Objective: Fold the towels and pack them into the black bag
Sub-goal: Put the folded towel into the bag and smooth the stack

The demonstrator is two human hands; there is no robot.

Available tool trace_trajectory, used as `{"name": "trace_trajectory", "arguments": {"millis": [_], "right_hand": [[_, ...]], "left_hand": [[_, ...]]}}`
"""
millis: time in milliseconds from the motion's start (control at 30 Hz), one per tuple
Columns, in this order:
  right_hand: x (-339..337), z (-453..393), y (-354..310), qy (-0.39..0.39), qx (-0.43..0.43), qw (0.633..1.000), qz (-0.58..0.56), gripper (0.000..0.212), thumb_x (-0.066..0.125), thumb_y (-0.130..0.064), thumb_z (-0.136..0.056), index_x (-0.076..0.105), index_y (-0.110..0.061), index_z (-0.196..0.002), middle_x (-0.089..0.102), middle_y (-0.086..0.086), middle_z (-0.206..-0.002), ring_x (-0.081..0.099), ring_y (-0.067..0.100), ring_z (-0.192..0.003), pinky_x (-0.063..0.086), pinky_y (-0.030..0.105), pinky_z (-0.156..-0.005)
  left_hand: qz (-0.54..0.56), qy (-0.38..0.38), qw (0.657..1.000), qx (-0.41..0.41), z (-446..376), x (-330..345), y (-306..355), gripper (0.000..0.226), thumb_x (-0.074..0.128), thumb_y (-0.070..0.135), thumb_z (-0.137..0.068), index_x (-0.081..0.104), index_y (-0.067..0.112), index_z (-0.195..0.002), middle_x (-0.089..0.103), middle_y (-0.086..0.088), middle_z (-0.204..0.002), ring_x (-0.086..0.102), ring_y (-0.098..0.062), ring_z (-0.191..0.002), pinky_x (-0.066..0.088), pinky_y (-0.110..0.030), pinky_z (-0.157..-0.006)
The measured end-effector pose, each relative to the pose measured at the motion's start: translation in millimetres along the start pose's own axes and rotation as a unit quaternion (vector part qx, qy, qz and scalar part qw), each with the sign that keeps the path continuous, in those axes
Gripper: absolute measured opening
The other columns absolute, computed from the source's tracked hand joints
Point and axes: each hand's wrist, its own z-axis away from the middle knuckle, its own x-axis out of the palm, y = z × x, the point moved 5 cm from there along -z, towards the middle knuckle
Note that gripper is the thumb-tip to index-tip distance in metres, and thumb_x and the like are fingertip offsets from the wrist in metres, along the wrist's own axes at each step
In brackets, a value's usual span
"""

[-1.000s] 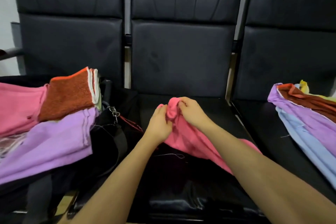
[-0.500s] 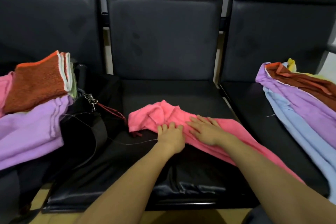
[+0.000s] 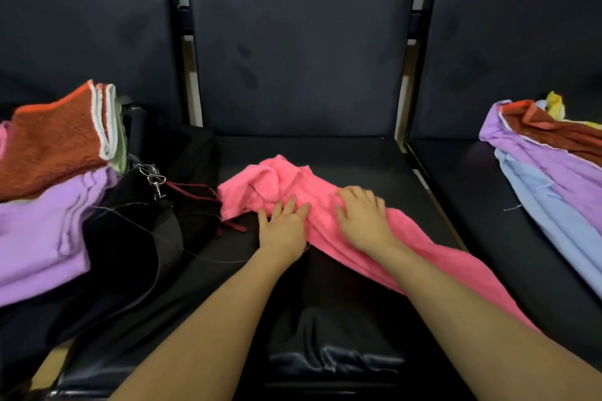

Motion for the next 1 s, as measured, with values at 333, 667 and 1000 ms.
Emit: {"name": "trace_trajectory", "arguments": {"millis": [333, 667, 1000], "right_hand": [[-16, 6, 28, -0.017, 0.114, 0.984, 0.134, 0.044, 0.051, -0.042, -0.091, 0.046, -0.012, -0.122, 0.048, 0.009, -0.127, 0.041, 0.028, -0.118, 0.028, 0.040, -0.100], [-47, 13, 10, 0.110, 0.052, 0.985, -0.124, 0.019, 0.040, -0.024, -0.100, 0.041, -0.013, -0.085, 0.046, 0.000, -0.063, 0.051, 0.030, -0.073, 0.034, 0.038, -0.076], [-57, 18, 6, 0.137, 0.064, 0.970, -0.192, 0.016, 0.042, -0.019, -0.100, 0.056, -0.011, -0.101, 0.062, 0.003, -0.081, 0.061, 0.026, -0.083, 0.044, 0.047, -0.089]], "left_hand": [[-0.064, 0.082, 0.987, 0.121, 18, -8, 17, 0.048, 0.046, 0.013, -0.085, 0.043, 0.023, -0.132, 0.043, 0.002, -0.131, 0.039, -0.023, -0.114, 0.027, -0.034, -0.095], [0.054, 0.085, 0.993, 0.064, 16, -13, 16, 0.043, 0.045, 0.007, -0.089, 0.039, 0.014, -0.131, 0.054, -0.006, -0.121, 0.058, -0.029, -0.096, 0.039, -0.033, -0.068], [-0.001, 0.155, 0.982, 0.105, 6, -9, 27, 0.026, 0.041, 0.017, -0.095, 0.061, 0.017, -0.112, 0.057, 0.001, -0.107, 0.057, -0.021, -0.093, 0.035, -0.028, -0.067]]}}
